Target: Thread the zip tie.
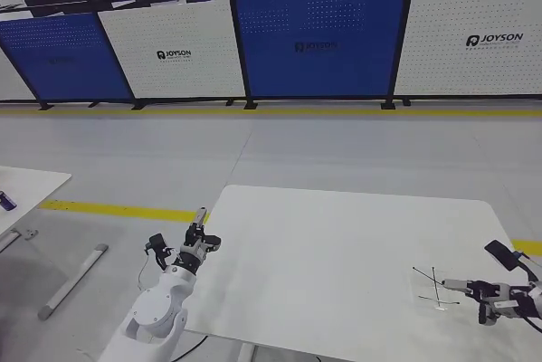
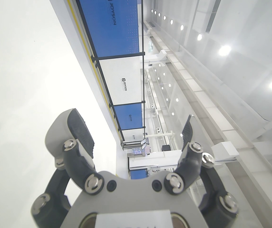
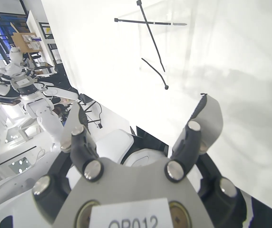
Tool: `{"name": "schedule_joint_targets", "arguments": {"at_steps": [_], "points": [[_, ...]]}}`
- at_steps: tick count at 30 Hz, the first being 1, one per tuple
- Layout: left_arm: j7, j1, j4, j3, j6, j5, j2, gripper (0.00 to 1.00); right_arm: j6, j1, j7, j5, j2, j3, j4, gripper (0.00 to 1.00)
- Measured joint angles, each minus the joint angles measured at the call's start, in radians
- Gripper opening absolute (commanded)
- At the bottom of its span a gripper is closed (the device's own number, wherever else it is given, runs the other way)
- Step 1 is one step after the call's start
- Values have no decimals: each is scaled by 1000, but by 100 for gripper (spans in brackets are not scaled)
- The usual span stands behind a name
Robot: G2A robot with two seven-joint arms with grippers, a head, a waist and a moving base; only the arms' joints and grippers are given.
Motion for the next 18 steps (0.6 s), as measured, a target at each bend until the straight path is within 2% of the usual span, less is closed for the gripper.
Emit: {"name": "schedule_joint_targets", "arguments": {"at_steps": [6, 10, 13, 18], "points": [[0, 0, 0, 0, 0, 0, 0, 100, 2, 0, -2, -2, 0, 0, 1, 100], [0, 0, 0, 0, 0, 0, 0, 100, 81, -5, -58, -67, -1, -25, -29, 100], [0, 0, 0, 0, 0, 0, 0, 100, 85, 11, -21, -106, 0, -46, -15, 100], [0, 0, 0, 0, 0, 0, 0, 100, 83, 12, -24, -106, 0, -45, -13, 100]]}}
